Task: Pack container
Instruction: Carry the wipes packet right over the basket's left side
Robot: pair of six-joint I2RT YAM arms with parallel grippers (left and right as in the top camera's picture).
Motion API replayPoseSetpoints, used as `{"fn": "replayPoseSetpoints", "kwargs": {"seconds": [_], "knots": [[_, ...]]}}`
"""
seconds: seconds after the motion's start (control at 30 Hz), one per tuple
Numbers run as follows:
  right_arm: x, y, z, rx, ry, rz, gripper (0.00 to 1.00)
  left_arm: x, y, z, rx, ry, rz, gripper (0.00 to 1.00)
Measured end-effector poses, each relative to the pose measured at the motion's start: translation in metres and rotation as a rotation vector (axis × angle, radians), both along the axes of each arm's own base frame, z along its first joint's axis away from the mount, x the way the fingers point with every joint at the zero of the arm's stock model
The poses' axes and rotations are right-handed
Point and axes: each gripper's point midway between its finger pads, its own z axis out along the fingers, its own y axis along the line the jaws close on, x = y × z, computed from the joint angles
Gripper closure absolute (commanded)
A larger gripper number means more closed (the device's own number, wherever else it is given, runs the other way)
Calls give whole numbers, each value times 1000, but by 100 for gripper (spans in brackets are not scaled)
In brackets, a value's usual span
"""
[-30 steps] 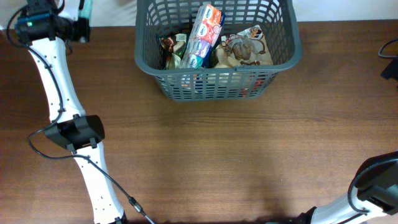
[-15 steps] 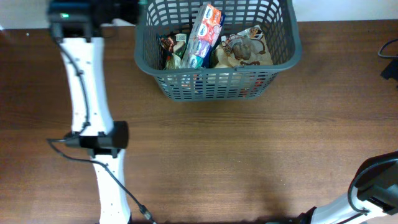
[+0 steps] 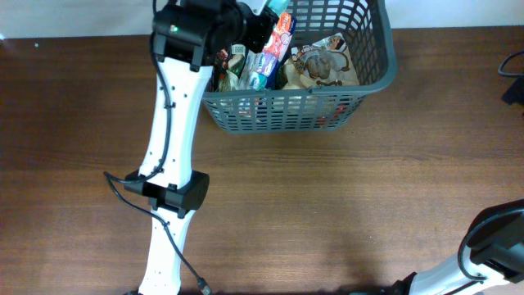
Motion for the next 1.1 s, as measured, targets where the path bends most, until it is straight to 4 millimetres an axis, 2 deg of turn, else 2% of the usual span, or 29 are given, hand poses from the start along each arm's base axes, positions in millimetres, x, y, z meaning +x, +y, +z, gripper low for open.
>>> {"fn": "replayPoseSetpoints", "kwargs": {"seconds": [0.37,0.7,0.9,1.0,1.1], "knots": [[0,0,0,0,0,0,1,27,-1,-61,62,88,32,98],[0,0,0,0,0,0,1,29,-1,-127,118,219,35,98],[0,0,0,0,0,0,1,29,-1,-132,121,225,35,97],[0,0,0,0,0,0,1,31,-2,-130,118,216,34,84],[0,0,0,0,-1,0,1,32,-2,-130,116,212,36,76]]}}
